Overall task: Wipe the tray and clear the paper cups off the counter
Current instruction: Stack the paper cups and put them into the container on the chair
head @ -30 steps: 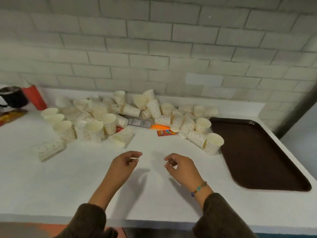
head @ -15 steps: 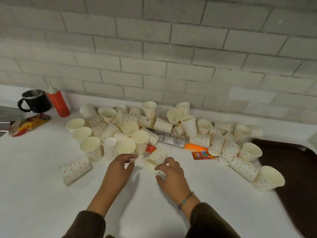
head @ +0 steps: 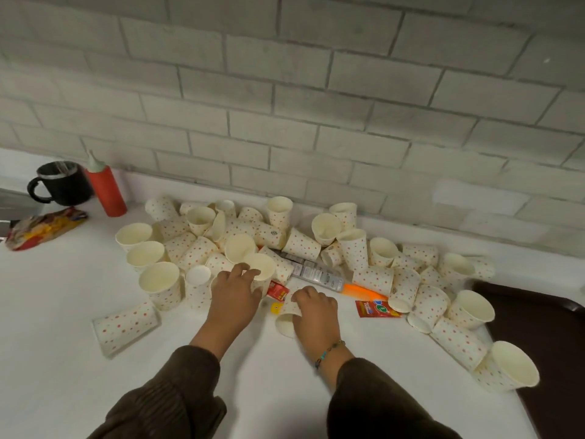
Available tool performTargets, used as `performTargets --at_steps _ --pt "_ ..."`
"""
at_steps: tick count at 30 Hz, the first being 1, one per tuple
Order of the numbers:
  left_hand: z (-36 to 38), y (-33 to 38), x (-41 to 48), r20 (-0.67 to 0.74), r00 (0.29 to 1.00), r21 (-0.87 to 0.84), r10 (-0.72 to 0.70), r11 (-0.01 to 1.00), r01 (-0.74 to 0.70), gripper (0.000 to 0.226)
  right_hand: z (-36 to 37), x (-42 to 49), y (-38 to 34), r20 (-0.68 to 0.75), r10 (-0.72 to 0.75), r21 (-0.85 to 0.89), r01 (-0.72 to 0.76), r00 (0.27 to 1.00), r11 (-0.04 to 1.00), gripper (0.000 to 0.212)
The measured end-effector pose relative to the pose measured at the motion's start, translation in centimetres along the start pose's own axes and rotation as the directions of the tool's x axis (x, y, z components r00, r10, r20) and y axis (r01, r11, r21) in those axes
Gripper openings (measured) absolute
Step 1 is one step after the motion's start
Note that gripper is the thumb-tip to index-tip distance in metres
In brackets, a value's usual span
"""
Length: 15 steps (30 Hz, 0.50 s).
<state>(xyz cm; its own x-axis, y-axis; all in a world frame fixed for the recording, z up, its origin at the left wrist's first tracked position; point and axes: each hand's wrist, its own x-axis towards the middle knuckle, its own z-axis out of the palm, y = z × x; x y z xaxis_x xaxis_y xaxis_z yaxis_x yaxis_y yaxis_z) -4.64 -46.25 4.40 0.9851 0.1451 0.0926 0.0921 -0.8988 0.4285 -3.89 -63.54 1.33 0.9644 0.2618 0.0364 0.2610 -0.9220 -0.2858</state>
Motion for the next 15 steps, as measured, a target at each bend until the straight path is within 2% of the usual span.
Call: performTargets --at_steps 3,5,8,11,15 --pt "1.3 -0.6 0.3 0.030 1.000 0.067 0.006 0.998 -0.008 0.042 -2.1 2.0 1.7 -0.100 0.025 0.054 -0.020 0.995 0.998 0.024" --pt "1.7 -0.9 0.4 0.034 0.999 0.003 0.005 1.000 -0.005 0.039 -3.8 3.8 2.4 -0.120 0.028 0.100 -0.016 0.992 0.995 0.020" --pt "2.0 -0.8 0.2 0.043 0.999 -0.085 0.009 0.996 -0.005 0.031 -5.7 6.5 3.0 -0.077 0.012 0.154 0.000 0.997 0.988 0.022" --pt "2.0 -0.8 -0.1 0.039 0.999 -0.151 -0.003 0.989 0.009 0.027 -6.8 9.5 3.3 -0.053 -0.022 0.068 0.026 0.998 0.997 0.029" --pt "1.6 -1.0 -1.1 0.031 0.999 -0.186 0.005 0.982 0.001 0.025 -7.2 12.2 3.3 0.087 0.059 -0.036 -0.056 0.995 0.998 0.038"
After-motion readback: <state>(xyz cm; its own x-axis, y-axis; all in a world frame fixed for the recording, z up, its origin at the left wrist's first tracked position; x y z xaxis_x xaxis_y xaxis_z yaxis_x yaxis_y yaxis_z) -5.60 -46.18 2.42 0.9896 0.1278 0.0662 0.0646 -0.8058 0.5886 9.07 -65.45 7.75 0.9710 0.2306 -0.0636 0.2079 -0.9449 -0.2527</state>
